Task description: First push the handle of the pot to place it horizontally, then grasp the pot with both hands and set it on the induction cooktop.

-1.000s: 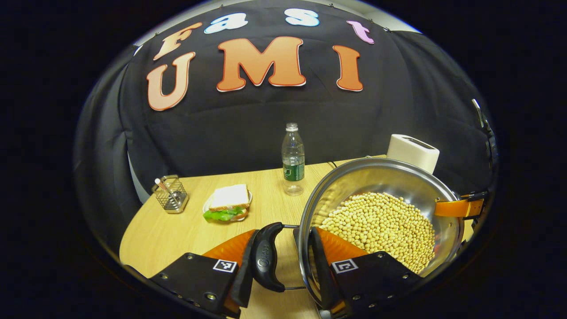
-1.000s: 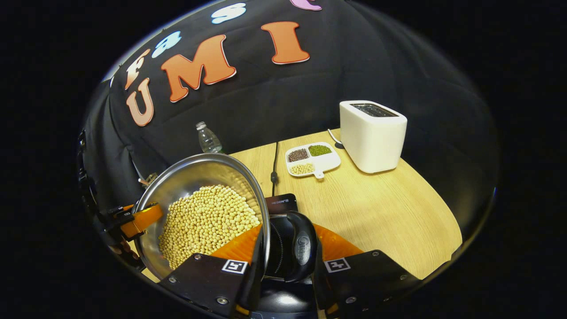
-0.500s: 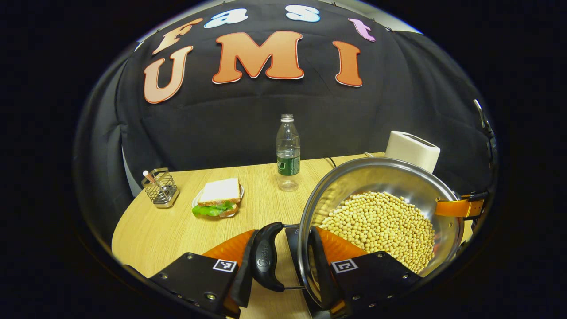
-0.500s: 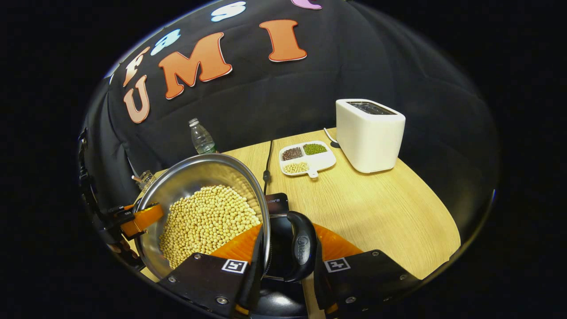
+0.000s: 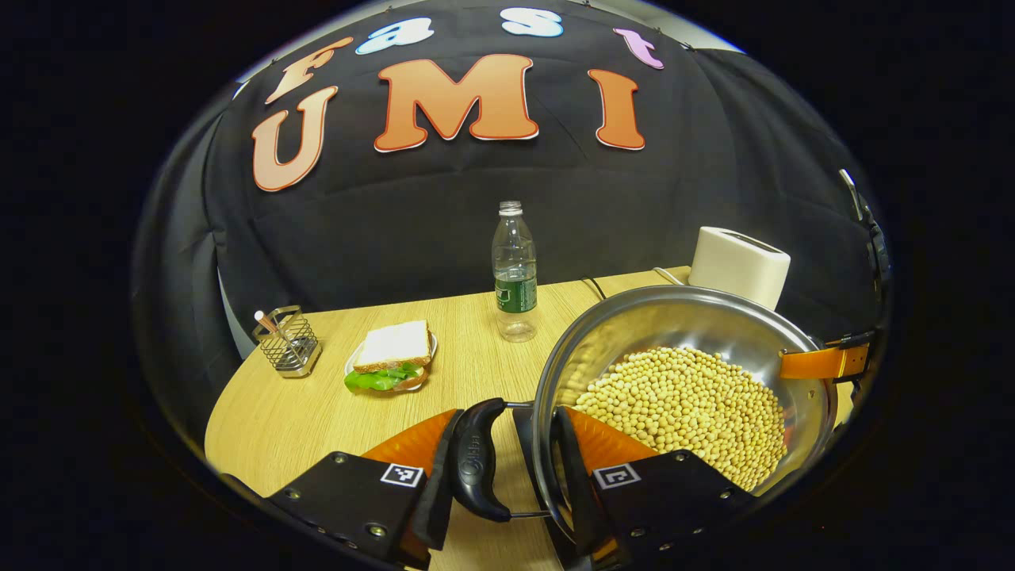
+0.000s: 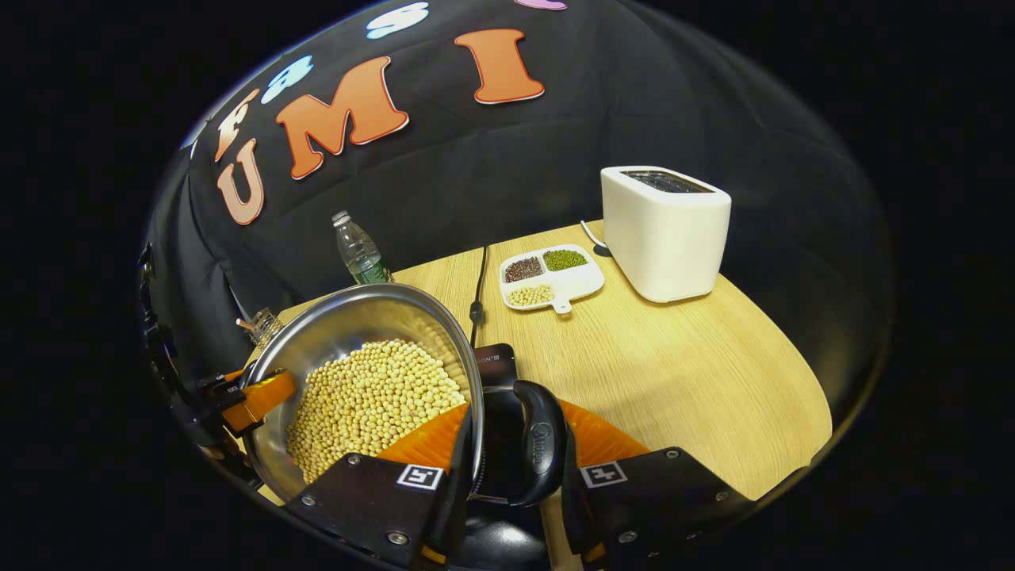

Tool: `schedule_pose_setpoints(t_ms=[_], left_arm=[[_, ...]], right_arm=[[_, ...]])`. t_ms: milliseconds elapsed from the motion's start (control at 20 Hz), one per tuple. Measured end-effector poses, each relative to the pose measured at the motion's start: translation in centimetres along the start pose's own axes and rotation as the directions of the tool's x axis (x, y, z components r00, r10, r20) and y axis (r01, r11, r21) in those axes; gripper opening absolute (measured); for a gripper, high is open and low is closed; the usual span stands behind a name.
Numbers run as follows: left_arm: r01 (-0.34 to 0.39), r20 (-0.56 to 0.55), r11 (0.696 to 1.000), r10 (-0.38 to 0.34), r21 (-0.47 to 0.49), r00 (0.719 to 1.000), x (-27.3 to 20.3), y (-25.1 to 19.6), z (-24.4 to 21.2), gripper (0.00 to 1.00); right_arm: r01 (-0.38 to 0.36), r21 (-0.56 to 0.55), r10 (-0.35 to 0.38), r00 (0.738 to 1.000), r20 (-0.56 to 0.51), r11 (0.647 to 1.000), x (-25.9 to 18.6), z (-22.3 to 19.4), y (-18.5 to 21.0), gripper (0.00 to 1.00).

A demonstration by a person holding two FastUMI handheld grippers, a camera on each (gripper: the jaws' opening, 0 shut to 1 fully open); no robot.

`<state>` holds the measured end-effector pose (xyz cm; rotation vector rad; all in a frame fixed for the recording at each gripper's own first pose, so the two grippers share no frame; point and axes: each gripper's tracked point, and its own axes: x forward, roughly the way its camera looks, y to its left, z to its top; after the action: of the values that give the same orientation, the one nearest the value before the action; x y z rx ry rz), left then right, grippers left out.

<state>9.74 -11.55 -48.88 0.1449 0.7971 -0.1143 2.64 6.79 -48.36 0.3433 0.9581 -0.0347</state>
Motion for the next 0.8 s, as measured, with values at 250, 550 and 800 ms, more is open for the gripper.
schedule_pose_setpoints(t_ms=[250,550,800], left_arm=[[0.003,-0.014,1.000,-0.003,-0.009,1.000,0.4,0.1,-0.6,0.62],[0.010,-0.026,0.999,-0.011,-0.032,1.000,1.1,0.3,-1.1,0.62],[0.001,-0.039,1.000,-0.003,-0.028,0.999,0.6,0.2,-1.1,0.65]], right_arm=[[-0.001,0.003,0.001,1.000,-0.016,1.000,0.3,0.1,0.1,0.49],[0.003,0.001,-0.003,1.000,-0.021,1.000,1.0,0.4,0.5,0.52],[0.013,-0.002,-0.013,1.000,-0.007,1.000,0.7,0.7,0.1,0.60]])
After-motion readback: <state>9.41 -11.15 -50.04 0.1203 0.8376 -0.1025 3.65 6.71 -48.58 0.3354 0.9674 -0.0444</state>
